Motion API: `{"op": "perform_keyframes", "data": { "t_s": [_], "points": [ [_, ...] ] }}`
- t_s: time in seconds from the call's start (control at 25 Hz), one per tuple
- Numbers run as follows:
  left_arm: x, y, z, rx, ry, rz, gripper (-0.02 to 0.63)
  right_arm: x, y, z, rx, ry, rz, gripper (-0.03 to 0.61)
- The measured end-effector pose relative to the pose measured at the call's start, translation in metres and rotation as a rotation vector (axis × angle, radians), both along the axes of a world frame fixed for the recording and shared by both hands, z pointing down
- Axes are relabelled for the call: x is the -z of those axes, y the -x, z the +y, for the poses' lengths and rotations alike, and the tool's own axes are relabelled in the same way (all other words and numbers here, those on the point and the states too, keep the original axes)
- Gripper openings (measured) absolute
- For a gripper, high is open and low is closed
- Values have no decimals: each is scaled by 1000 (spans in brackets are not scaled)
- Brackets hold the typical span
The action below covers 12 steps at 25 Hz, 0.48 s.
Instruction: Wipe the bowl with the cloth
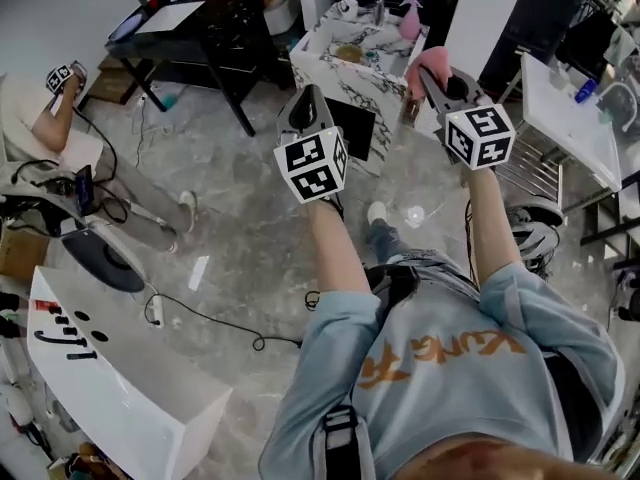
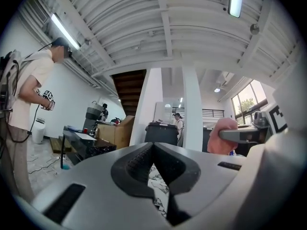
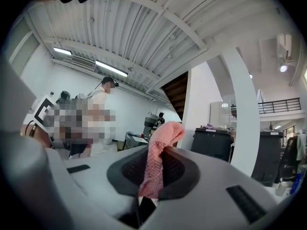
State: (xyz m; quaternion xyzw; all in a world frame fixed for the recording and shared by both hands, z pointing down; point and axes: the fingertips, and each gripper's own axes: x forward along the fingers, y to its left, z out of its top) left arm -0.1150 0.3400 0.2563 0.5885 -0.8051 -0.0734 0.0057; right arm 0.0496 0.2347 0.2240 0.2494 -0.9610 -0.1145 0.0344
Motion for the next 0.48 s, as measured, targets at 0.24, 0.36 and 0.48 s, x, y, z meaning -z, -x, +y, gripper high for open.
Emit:
{"op": "perform_keyframes", "data": {
  "t_s": [0.24,0.36,0.48],
  "points": [
    [-14,6,-53,-53,66,-42,23,-9,20,-56,-4,42,-26,40],
    [-25,23,-86,-41,89,-25,23,-32,45,-86,25,81,-8,40],
    [-45,29,-127,-59,124,4,23,-61,63,-126,32,139,25,40]
  ]
}}
